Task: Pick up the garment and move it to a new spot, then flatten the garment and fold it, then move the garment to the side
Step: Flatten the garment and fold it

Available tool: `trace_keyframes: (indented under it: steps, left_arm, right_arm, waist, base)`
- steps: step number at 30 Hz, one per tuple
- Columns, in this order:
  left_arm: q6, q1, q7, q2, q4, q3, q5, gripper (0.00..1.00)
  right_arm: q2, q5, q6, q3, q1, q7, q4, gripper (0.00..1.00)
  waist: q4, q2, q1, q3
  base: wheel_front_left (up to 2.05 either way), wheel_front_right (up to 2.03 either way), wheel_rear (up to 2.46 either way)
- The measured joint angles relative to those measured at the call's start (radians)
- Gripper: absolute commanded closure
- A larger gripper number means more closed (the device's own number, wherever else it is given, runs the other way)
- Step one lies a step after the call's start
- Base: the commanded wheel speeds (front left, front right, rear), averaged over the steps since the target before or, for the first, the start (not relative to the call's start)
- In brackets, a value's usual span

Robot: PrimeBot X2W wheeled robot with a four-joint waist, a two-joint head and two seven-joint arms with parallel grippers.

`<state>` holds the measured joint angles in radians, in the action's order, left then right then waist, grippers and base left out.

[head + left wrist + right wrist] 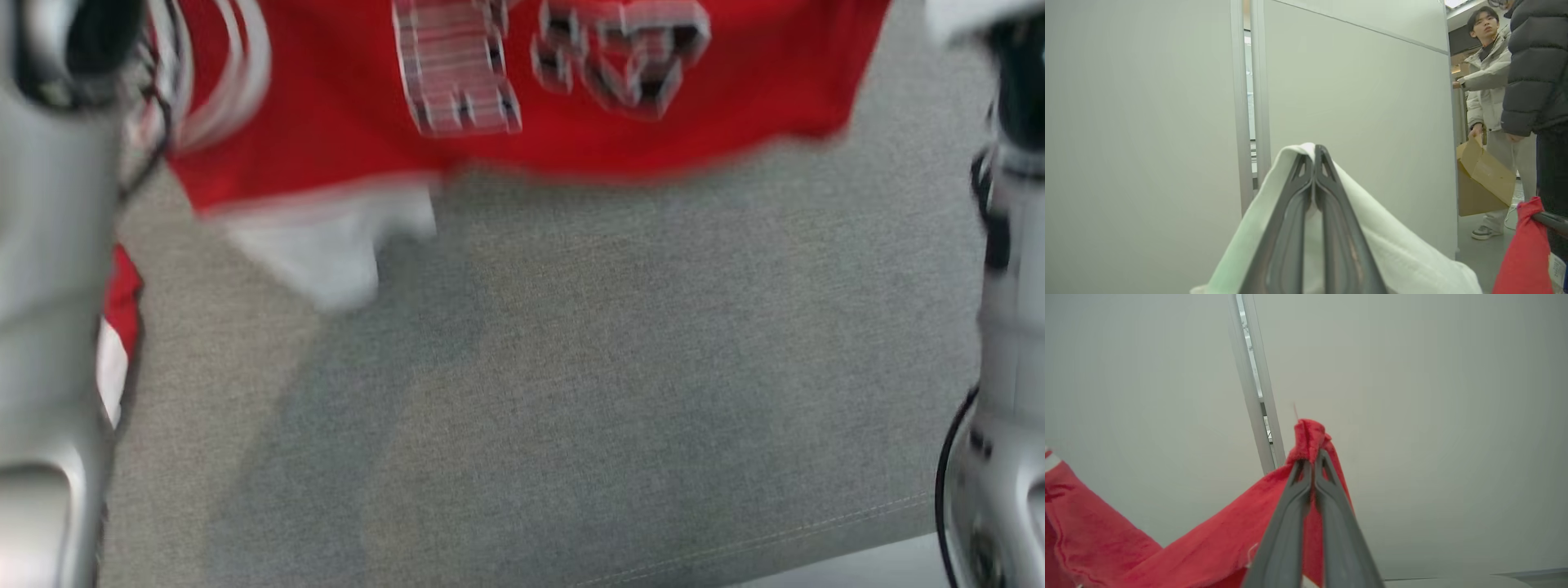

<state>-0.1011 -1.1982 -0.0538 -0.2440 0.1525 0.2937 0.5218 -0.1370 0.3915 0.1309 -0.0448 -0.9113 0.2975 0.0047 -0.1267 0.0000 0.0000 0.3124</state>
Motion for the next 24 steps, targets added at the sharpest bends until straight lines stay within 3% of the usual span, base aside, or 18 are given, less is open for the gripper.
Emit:
trace_keyframes:
  steps: [4, 9, 18, 24]
  left_arm:
    - [0.002, -0.207, 0.127, 0.019, 0.173, -0.033, -0.041, 1.0]
    - [0.001, -0.292, 0.226, 0.06, 0.355, -0.035, -0.043, 1.0]
    - [-0.022, -0.126, 0.3, 0.104, 0.551, 0.003, 0.007, 1.0]
    - [-0.026, 0.01, 0.312, 0.106, 0.54, 0.025, 0.065, 1.0]
  right_arm:
    - [0.019, -0.11, 0.0, -0.011, -0.268, -0.109, 0.216, 1.0]
    - [0.043, -0.175, 0.0, -0.019, -0.393, -0.197, 0.459, 1.0]
    - [0.063, -0.239, 0.0, -0.088, -0.374, -0.424, 0.847, 1.0]
    - [0.058, -0.234, 0.0, -0.073, -0.349, -0.515, 0.978, 1.0]
  waist:
    - [-0.003, 0.0, 0.0001, 0.063]
    - [0.008, 0.0, 0.0, 0.131]
    - [0.063, 0.0, 0.0002, 0.264]
    - [0.104, 0.0, 0.0002, 0.311]
  base:
    - [0.0, 0.0, 0.0]
    - [0.0, 0.0, 0.0]
    - [0.0, 0.0, 0.0]
    - [0.0, 0.0, 0.0]
